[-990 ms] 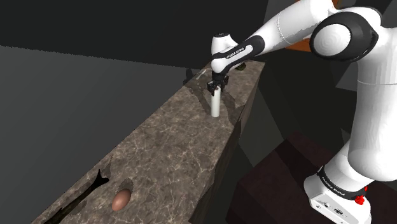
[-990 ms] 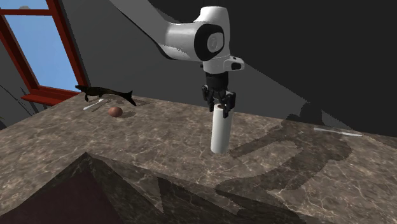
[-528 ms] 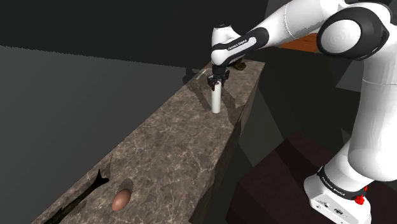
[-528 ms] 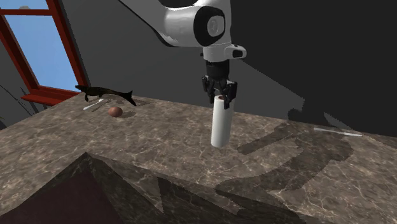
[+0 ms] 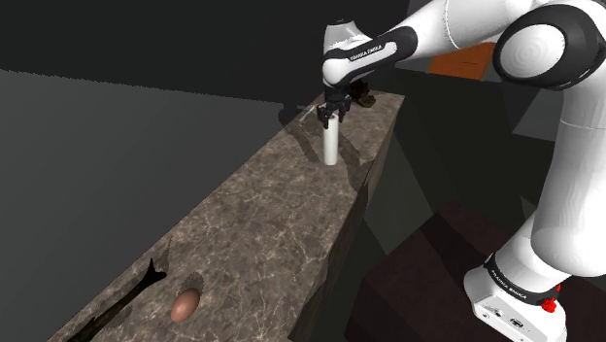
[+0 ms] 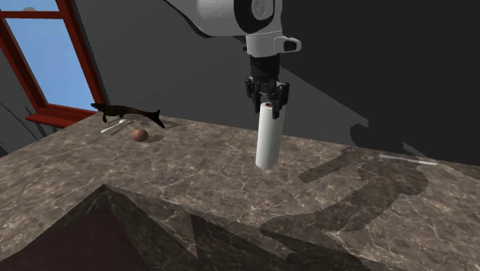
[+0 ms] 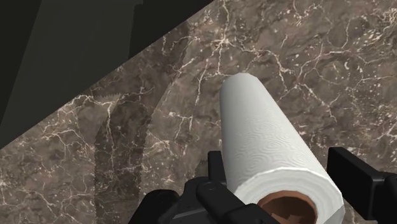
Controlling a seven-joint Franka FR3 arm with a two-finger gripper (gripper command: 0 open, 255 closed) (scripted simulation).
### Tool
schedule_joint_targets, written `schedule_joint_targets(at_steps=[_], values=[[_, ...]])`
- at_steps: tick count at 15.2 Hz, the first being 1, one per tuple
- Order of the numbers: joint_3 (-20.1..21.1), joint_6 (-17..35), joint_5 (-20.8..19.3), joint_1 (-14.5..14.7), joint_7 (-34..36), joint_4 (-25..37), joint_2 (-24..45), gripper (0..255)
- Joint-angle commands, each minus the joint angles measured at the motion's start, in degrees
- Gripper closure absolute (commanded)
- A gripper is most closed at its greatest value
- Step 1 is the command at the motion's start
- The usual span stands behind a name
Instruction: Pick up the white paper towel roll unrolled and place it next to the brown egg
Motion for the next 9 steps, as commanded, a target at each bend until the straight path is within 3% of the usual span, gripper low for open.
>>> schedule_joint_targets(at_steps=[1,9], values=[[0.03,-1.26,0.05,0.03,-0.06,0.74,-0.50,255],[0.08,-6.74,0.25,0.05,-0.50,4.60,-2.14,255]])
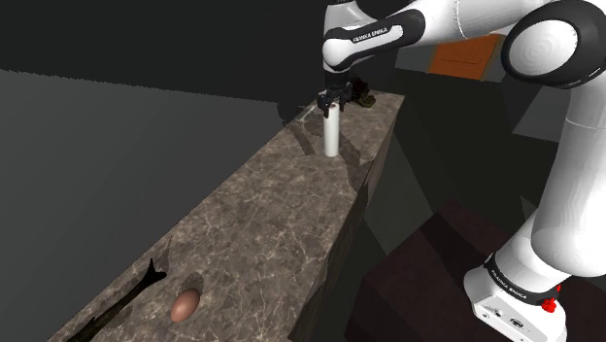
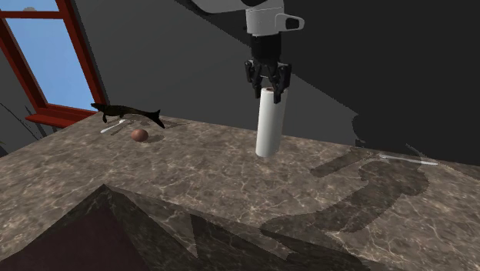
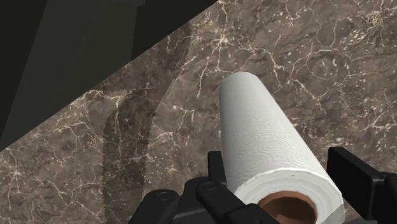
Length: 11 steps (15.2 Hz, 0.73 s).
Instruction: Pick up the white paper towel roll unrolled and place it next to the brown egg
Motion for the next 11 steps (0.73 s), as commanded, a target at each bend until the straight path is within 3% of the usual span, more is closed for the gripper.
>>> schedule_joint_targets(at_steps=[1,11], values=[[0.00,-1.43,0.06,-0.03,-0.17,0.95,-0.47,255],[0.04,-8.74,0.25,0.02,-0.71,7.42,-1.33,255]])
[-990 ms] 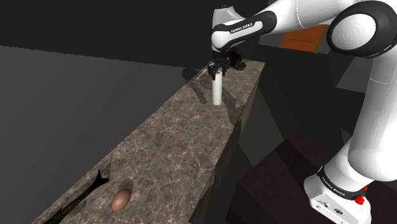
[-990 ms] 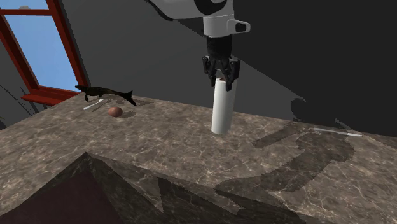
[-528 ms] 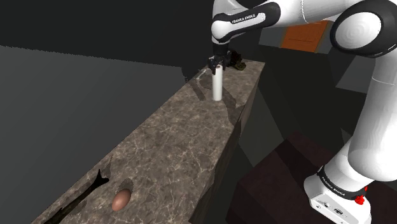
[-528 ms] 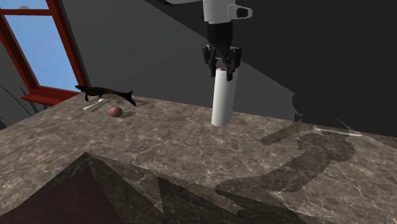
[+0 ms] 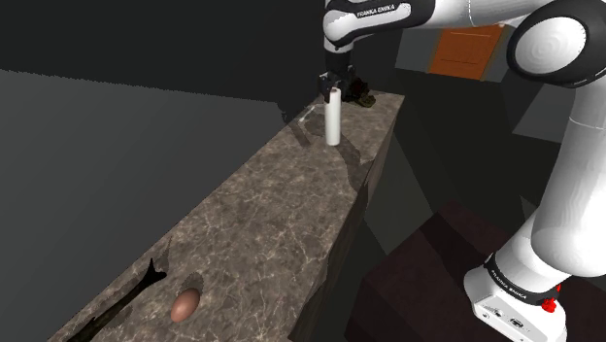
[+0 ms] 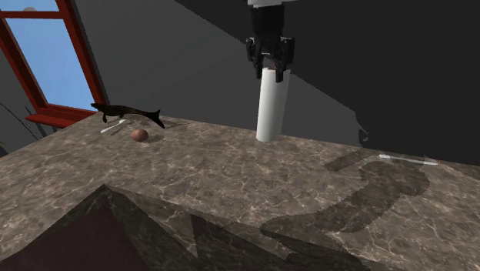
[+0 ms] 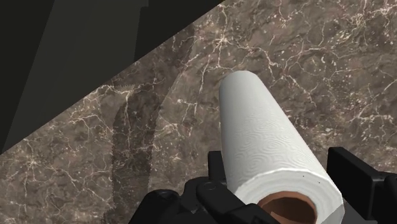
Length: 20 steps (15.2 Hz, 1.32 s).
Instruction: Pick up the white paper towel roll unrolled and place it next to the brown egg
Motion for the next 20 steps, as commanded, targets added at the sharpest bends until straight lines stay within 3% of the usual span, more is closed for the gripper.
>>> schedule_joint_targets(at_steps=[1,5,12,20], values=[[0.01,-1.59,0.03,0.02,-0.10,1.45,-0.13,255],[0.02,-4.52,0.08,0.04,-0.30,4.47,-0.04,255],[2.70,-1.12,-1.26,5.52,8.36,-1.40,-1.80,255],[5.77,1.17,-2.81,11.85,18.31,-3.20,-0.37,255]])
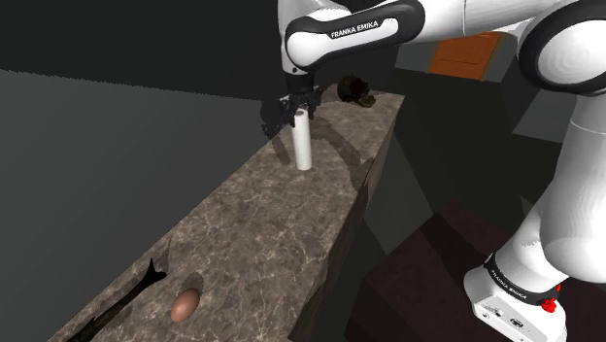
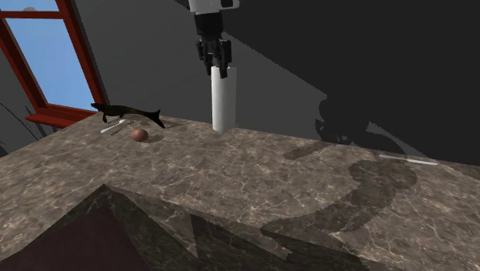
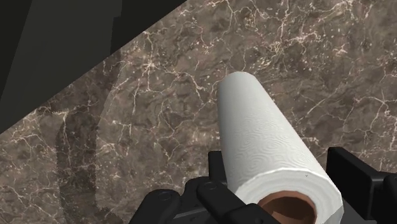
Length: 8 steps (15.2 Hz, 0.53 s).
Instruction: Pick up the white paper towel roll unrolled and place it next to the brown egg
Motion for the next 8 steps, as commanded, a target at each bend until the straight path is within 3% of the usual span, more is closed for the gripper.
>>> schedule_joint_targets(at_steps=[1,8], values=[[0.77,0.49,-0.44,1.67,2.66,0.00,0.74,255],[3.06,0.90,-2.08,7.49,11.08,3.07,5.15,255]])
